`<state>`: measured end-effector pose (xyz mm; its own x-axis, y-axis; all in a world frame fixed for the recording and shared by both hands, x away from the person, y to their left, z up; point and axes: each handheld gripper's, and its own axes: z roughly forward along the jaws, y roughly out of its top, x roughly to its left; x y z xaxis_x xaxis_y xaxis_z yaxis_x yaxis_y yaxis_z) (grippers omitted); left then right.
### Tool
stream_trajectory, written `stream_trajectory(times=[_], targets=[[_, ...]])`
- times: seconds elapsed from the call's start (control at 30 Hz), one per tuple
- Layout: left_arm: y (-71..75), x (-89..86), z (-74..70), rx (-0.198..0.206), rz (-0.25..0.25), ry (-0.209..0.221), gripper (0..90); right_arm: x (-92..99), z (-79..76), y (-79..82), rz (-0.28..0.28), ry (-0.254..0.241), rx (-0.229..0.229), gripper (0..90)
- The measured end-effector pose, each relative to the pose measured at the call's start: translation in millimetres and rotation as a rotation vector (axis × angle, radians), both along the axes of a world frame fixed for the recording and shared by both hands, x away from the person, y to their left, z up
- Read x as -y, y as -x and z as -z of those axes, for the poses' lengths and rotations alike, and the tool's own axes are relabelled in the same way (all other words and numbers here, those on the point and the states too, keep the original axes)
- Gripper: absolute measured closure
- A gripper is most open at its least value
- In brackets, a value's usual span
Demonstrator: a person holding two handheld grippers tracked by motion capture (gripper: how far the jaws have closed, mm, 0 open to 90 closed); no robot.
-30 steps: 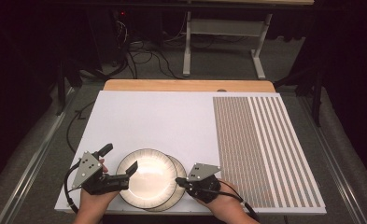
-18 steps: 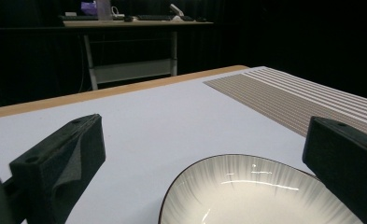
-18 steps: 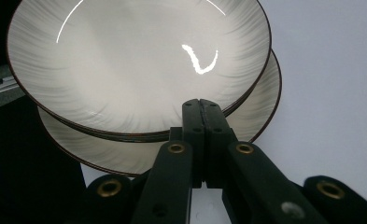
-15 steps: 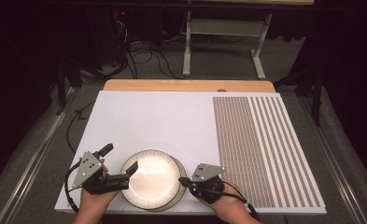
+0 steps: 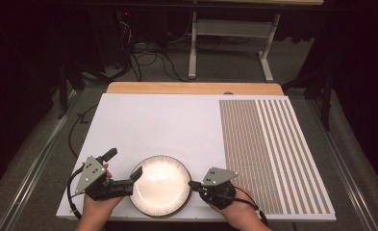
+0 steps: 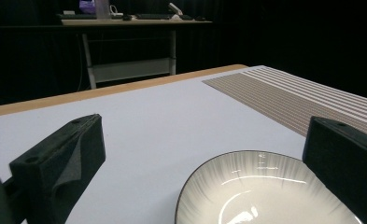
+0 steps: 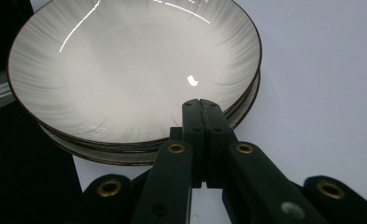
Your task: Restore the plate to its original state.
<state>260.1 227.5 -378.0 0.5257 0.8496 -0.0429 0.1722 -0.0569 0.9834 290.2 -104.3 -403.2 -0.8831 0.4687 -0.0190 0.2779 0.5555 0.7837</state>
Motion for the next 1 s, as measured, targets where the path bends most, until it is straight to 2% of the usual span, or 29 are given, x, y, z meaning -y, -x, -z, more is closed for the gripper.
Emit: stream_trajectory(times=[0.27, 0.37, 0.53, 0.67, 0.73, 0.83, 1.0], targets=[[-1.3, -0.5, 1.3, -0.009, -0.002, 0.007, 0.1, 3.4, -0.8, 1.2, 0.006, -0.015, -0.008, 90.0], [-1.1, -1.7, 1.1, -0.008, -0.004, 0.007, 0.2, 5.1, -2.6, 1.6, 0.003, -0.021, 0.002, 90.0], [-0.8, -2.3, 1.0, -0.007, -0.004, 0.007, 0.2, 9.4, -6.0, 1.9, 0.02, -0.032, 0.003, 90.0], [-1.2, -2.2, 1.3, -0.007, -0.001, 0.004, 0.2, 17.1, -10.7, 0.9, 0.042, -0.054, 0.02, 88.6], [-1.8, -1.8, 1.9, -0.01, 0.001, 0.006, 0.2, 27.0, -16.2, -0.2, 0.079, -0.079, 0.03, 86.8], [-1.3, -2.2, 2.1, -0.011, 0.002, 0.0, 0.1, 42.2, -22.8, -1.6, 0.144, -0.115, 0.055, 79.3], [-2.3, -3.6, 3.6, -0.013, 0.001, -0.006, 0.1, 69.0, -31.2, -2.4, 0.252, -0.163, 0.121, 58.4]])
